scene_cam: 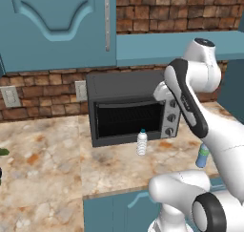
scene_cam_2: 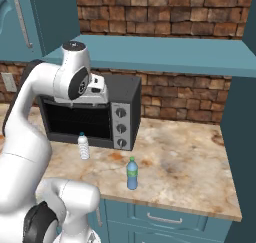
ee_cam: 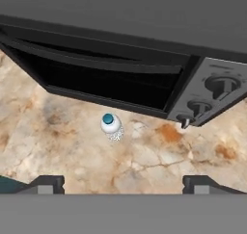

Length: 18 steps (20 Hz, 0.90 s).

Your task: Take the bottled waters from the counter and place them in the freezer to freeze. Close the freezer door after placing the bottles.

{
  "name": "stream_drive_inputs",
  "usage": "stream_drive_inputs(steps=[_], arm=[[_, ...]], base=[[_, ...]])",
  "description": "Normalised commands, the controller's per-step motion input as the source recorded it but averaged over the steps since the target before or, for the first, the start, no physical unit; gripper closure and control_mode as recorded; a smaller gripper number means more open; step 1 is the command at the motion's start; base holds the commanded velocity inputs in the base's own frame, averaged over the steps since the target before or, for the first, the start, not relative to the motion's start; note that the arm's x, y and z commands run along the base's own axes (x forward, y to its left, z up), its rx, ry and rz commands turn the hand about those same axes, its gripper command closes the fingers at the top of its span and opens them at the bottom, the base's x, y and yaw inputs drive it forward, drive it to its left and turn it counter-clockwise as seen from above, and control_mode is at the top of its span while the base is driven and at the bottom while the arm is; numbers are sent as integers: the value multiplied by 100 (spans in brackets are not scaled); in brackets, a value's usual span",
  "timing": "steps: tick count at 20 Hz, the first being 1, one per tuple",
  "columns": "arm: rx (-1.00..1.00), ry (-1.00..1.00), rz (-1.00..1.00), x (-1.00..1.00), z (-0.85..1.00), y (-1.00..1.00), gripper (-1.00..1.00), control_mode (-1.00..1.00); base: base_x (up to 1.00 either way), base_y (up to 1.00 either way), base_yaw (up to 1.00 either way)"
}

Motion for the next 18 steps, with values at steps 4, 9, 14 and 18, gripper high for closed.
stream_drive_inputs(steps=[4,9,14,18], arm=[[1,-22,7,-54,0,-24,-100,-100],[2,-23,1,-48,0,-35,-100,-100],[9,-16,5,-40,0,-52,-100,-100],[35,-11,5,-50,-14,-80,-100,-100]], base=[[0,0,0],[0,0,0],[0,0,0],[0,0,0]])
